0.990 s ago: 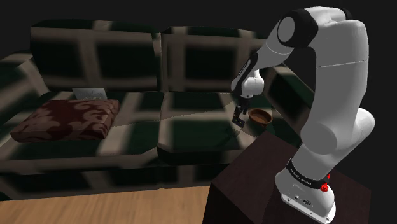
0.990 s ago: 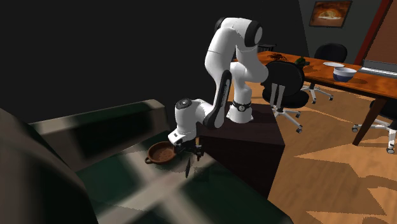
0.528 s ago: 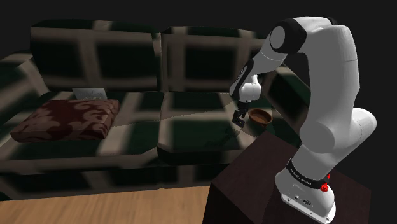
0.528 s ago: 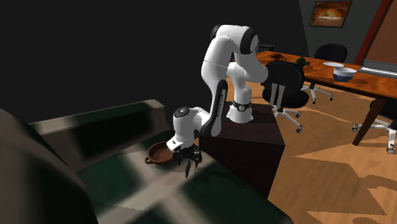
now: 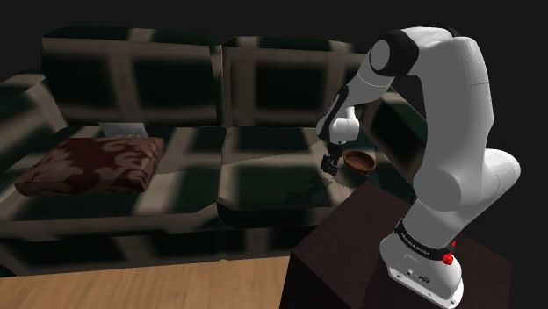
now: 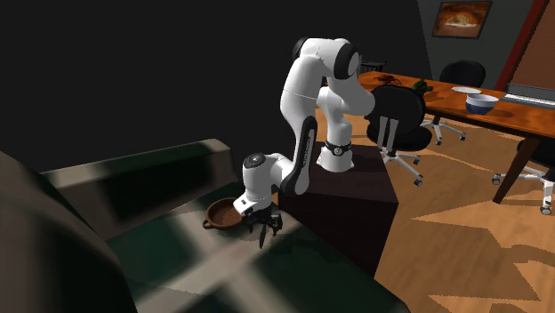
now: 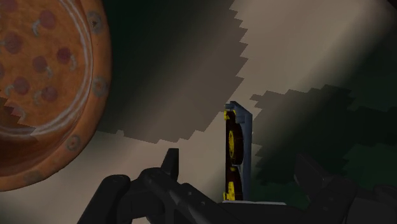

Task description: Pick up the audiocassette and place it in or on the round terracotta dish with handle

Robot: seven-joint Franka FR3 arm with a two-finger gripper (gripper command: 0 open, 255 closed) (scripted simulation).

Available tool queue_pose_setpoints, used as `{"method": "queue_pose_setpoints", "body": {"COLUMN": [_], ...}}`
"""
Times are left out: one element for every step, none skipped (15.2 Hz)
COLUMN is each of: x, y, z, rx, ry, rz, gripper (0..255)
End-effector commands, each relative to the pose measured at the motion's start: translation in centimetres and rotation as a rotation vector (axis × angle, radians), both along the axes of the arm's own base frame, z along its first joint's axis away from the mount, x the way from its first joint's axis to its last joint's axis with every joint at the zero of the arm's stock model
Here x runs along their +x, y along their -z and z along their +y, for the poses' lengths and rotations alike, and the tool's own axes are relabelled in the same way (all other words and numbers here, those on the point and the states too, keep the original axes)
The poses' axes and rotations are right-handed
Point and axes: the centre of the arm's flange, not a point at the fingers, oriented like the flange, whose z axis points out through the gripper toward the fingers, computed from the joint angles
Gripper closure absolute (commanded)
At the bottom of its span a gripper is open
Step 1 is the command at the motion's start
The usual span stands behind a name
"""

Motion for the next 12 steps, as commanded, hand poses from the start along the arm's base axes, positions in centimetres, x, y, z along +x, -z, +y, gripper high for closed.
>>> {"method": "queue_pose_setpoints", "body": {"x": [0.0, 0.0, 0.0, 0.0, 0.0, 0.0, 0.0, 0.0, 0.01, 0.01, 0.0, 0.0], "y": [0.0, 0.0, 0.0, 0.0, 0.0, 0.0, 0.0, 0.0, 0.0, 0.0, 0.0, -0.52], "z": [0.0, 0.0, 0.0, 0.0, 0.0, 0.0, 0.0, 0.0, 0.0, -0.01, 0.0, 0.0], "rx": [0.0, 0.0, 0.0, 0.0, 0.0, 0.0, 0.0, 0.0, 0.0, 0.0, 0.0, 0.0], "ry": [0.0, 0.0, 0.0, 0.0, 0.0, 0.0, 0.0, 0.0, 0.0, 0.0, 0.0, 0.0], "rz": [0.0, 0.0, 0.0, 0.0, 0.0, 0.0, 0.0, 0.0, 0.0, 0.0, 0.0, 0.0], "gripper": [0, 255, 255, 255, 255, 255, 255, 255, 255, 255, 255, 255]}}
